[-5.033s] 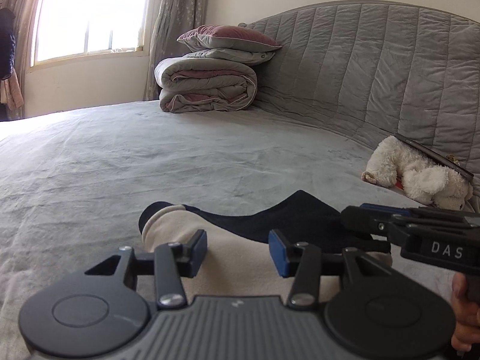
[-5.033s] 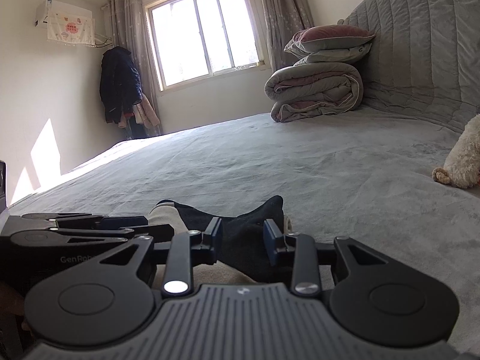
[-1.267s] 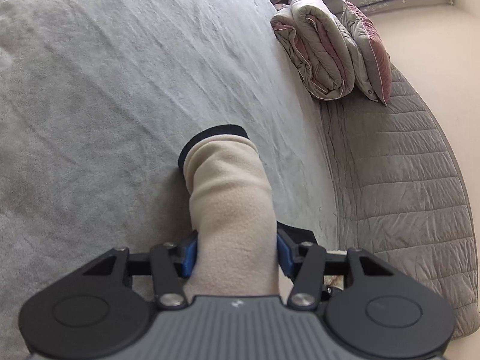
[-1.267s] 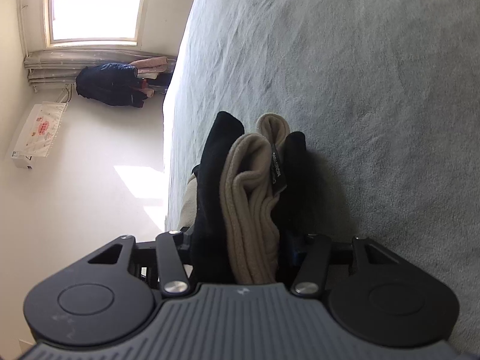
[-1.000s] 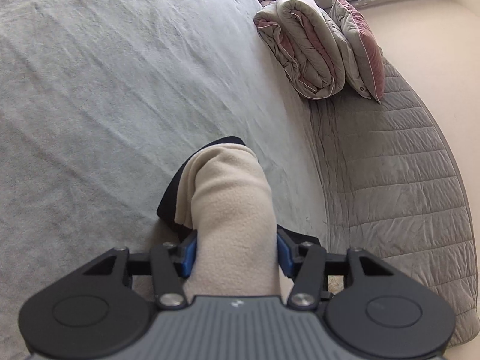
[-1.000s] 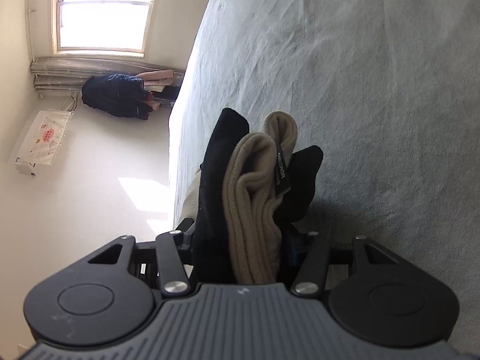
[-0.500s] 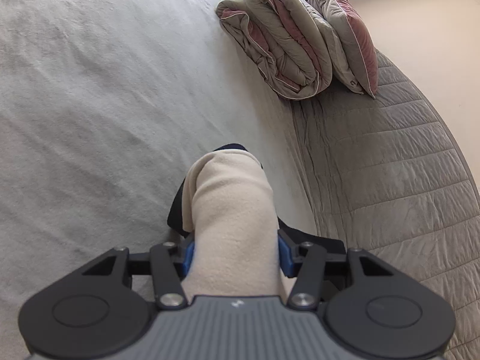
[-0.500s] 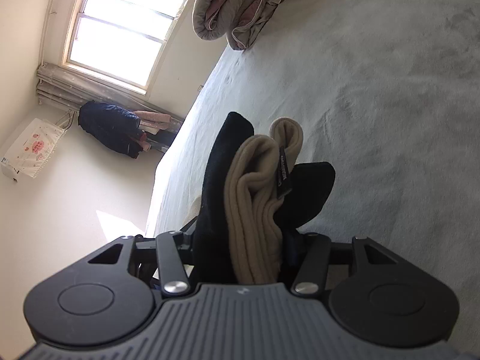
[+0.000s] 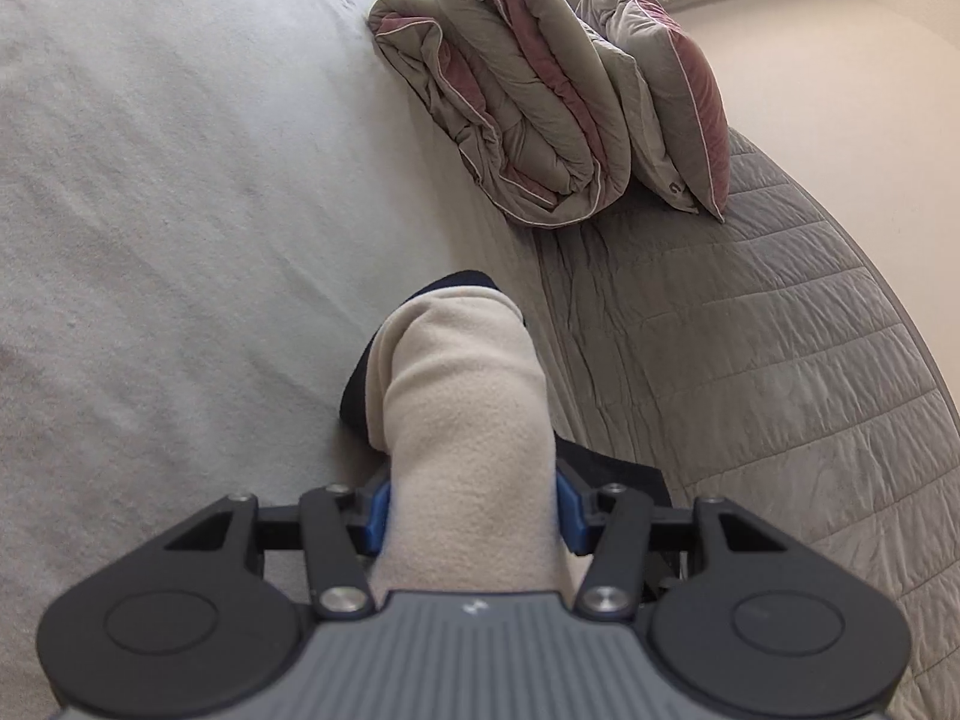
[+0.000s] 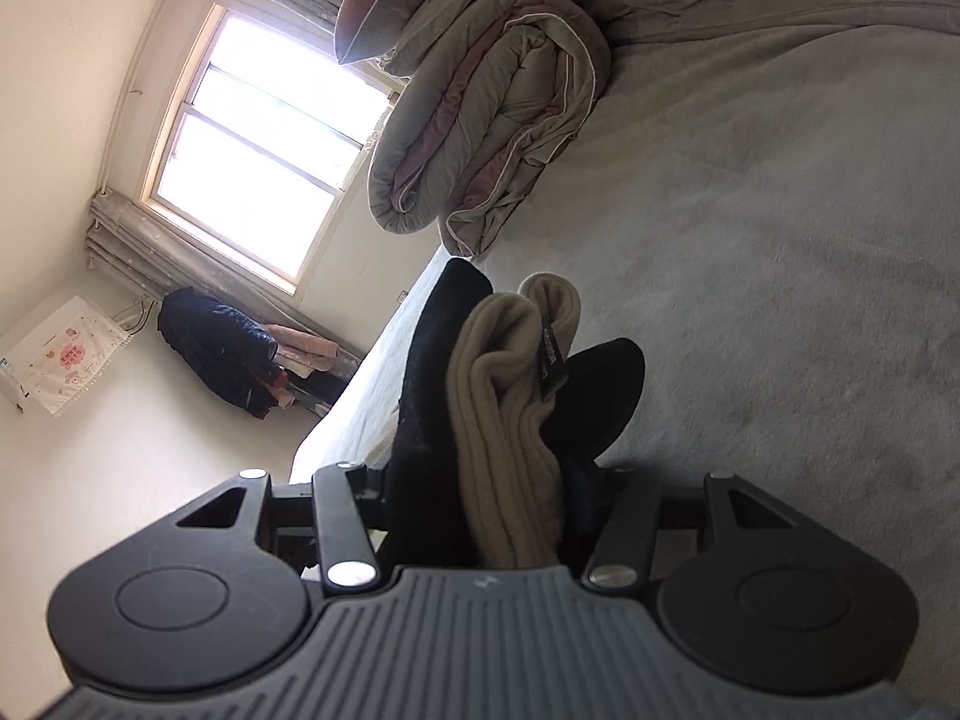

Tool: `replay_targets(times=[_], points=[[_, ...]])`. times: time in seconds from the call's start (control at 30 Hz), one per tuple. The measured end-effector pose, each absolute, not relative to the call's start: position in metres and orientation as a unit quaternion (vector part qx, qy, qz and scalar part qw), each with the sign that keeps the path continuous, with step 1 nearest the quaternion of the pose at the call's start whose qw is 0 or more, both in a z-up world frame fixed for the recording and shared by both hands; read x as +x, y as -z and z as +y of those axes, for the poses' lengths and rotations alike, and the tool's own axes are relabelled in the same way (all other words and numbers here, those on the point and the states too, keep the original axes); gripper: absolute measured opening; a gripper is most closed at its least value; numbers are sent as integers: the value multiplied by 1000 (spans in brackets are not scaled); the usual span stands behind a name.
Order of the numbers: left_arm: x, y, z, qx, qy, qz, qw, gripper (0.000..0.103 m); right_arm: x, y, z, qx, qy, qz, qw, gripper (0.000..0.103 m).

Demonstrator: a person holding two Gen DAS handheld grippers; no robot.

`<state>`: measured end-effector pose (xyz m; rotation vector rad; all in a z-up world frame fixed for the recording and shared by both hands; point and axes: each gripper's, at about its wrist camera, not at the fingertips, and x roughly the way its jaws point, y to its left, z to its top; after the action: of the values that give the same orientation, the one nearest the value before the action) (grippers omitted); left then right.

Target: Fold clothes

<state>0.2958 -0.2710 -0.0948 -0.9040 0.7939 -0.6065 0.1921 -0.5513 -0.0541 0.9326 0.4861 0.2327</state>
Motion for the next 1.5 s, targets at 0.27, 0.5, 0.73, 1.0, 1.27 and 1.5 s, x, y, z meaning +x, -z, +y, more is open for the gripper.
replay_targets(times=[0.27, 0.5, 0.73, 1.0, 1.27, 1.5], points=[[265, 104, -276, -333, 262, 262, 867, 61, 166, 83, -544, 376, -81, 191, 903, 71], [257, 47, -284, -214, 205, 158, 942, 62, 159, 33, -528, 266, -35, 75, 960, 56], [272, 62, -313, -139, 223, 194, 945, 40, 180, 38, -491, 102, -21, 99, 990, 12], [275, 85, -320, -123, 203, 211, 948, 41, 215, 67, -505, 104, 40, 202, 973, 0], [266, 76, -324, -107, 178, 213, 955, 70, 205, 57, -497, 80, 43, 184, 979, 4], [247, 63, -317, -114, 122, 242, 956, 85, 193, 35, -491, 66, 36, 170, 983, 65]])
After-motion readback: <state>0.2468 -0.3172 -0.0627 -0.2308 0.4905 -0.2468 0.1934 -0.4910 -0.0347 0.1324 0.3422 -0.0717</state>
